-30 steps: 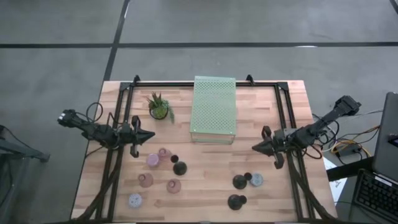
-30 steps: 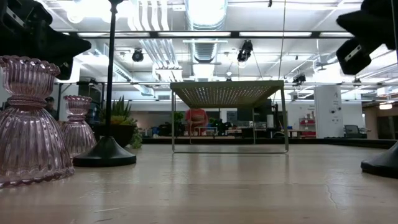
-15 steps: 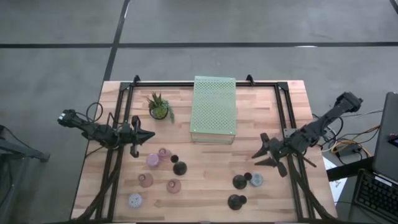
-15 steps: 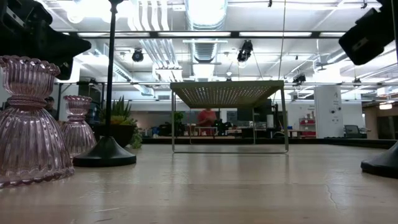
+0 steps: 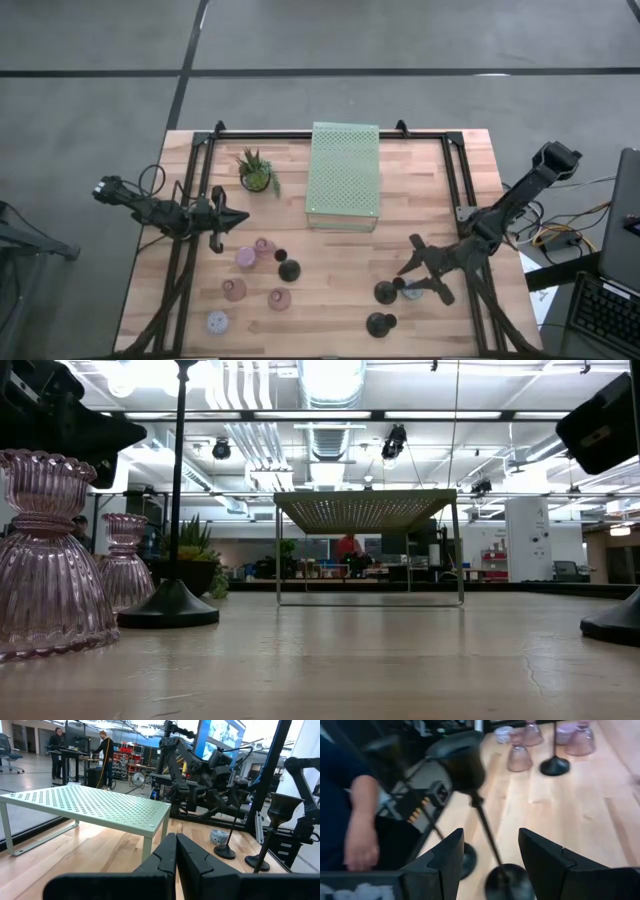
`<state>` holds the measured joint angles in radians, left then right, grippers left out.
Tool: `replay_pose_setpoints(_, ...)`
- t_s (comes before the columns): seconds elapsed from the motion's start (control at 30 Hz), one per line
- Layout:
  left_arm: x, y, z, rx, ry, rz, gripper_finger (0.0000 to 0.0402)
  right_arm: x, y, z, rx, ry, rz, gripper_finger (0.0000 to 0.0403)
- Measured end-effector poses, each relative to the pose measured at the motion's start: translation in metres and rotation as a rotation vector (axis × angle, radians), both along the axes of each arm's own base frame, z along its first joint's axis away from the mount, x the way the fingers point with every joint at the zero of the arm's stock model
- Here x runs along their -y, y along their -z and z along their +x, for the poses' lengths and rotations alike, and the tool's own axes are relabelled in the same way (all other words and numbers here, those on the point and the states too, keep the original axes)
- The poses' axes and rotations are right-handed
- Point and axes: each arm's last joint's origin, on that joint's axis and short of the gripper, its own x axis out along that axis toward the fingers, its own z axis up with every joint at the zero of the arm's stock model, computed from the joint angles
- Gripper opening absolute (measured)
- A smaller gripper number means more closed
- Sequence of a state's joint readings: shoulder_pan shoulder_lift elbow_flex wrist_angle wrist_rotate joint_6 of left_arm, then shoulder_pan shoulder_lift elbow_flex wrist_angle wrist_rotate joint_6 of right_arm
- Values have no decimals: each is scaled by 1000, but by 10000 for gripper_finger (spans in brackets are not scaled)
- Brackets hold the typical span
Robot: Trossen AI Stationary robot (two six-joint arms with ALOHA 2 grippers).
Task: Pick & Place candle stick holders
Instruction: Put the top right black candle holder on the shelf
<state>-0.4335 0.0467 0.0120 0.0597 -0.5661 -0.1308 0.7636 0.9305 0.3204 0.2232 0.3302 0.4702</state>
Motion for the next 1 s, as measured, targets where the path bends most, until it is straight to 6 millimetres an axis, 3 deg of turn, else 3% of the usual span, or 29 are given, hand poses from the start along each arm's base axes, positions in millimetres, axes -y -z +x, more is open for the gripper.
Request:
replay_pose_setpoints(0.53, 0, 0, 0, 0, -1, 0, 12, -26, -1, 28, -16, 13, -123, 161)
replay_pose_setpoints(1.0, 0, 0, 0, 1, 0, 0, 12, -27, -8, 30, 4, 17, -133, 51)
